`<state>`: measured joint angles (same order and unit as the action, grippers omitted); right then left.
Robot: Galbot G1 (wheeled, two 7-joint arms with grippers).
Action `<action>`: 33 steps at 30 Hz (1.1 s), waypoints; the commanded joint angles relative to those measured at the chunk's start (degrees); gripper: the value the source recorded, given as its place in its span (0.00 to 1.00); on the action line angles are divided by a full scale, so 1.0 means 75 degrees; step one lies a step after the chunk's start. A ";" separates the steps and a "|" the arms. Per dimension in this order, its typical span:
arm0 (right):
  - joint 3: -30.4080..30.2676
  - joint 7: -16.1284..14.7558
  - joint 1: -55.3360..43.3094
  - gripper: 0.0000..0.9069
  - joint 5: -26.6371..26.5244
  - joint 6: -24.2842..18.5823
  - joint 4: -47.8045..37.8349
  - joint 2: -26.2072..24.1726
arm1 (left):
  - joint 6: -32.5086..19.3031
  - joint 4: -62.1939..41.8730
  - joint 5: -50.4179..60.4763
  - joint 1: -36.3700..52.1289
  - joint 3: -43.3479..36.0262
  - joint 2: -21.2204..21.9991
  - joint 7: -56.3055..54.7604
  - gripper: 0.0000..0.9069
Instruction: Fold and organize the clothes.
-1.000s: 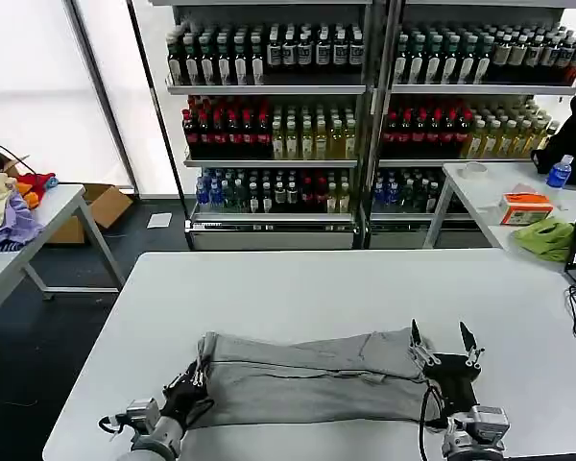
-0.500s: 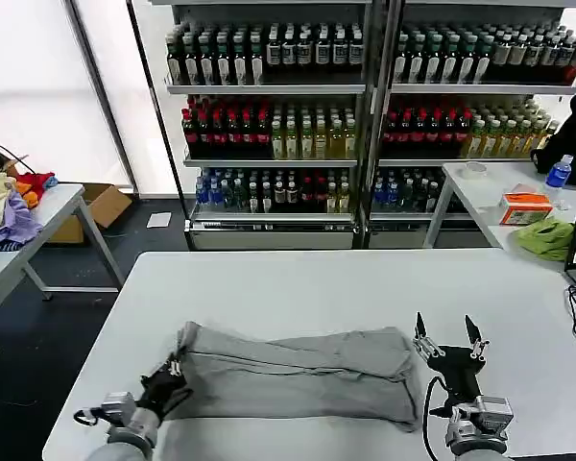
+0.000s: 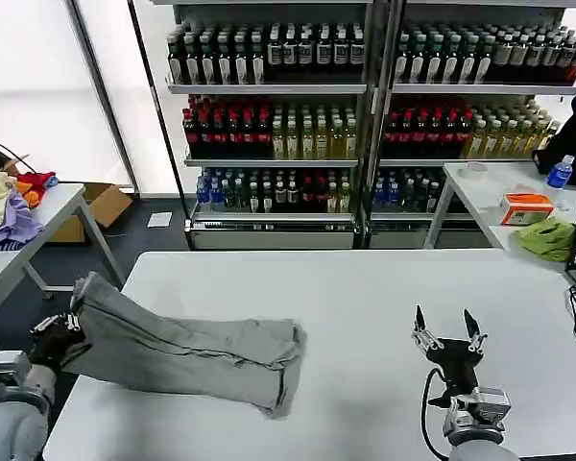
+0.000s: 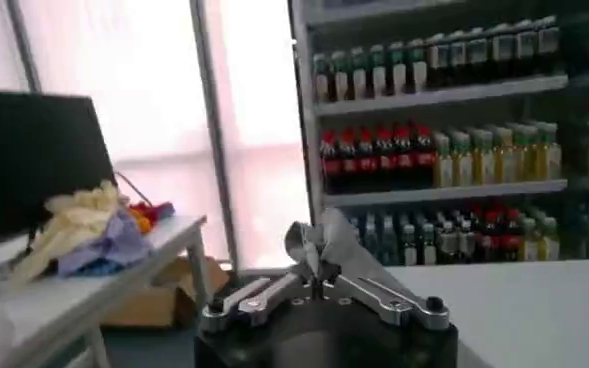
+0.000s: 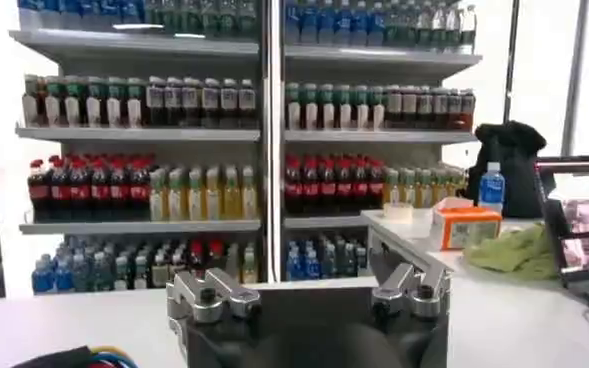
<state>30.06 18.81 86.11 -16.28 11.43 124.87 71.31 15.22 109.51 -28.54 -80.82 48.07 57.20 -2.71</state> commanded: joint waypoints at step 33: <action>0.0328 0.0037 0.1184 1.00 0.0356 -0.0284 0.0365 0.0565 | 0.0516 0.0839 0.1847 0.0797 -0.5493 0.1339 0.0000 0.00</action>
<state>32.58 19.06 94.27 -13.82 9.45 127.79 75.16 18.33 118.45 -15.95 -77.81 13.60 64.63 -2.72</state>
